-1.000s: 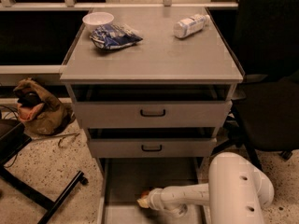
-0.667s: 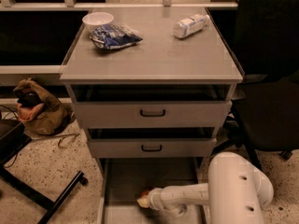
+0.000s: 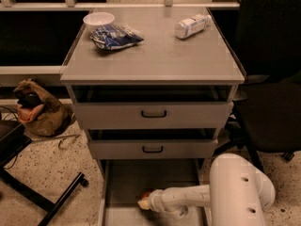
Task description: Place apple into bottom drawer
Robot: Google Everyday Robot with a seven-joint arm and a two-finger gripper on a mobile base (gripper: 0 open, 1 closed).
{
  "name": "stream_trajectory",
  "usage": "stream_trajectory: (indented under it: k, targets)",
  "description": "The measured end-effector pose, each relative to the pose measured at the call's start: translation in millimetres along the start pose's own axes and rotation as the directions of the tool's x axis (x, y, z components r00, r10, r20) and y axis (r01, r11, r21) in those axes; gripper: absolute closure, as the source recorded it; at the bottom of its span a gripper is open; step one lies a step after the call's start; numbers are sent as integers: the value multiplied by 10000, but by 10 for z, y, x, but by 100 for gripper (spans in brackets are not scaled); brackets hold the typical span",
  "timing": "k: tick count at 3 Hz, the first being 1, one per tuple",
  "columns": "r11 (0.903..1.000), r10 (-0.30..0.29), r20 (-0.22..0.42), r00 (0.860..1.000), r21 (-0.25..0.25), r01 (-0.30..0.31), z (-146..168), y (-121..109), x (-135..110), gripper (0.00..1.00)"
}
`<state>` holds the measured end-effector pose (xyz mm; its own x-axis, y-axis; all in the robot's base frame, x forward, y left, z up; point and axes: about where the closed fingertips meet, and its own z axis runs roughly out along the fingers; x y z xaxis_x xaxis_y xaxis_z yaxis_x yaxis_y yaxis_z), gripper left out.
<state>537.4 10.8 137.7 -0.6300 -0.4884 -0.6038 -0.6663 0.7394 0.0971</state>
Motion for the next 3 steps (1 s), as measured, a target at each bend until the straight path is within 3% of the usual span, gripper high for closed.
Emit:
stream_trajectory:
  k: [1,2,3]
  targets:
    - [10000,0,0,10000,0,0,0,0,0,12]
    - [10000,0,0,10000,-1,0,0,1,0,0]
    - [10000,0,0,10000,-1,0,0,1,0,0]
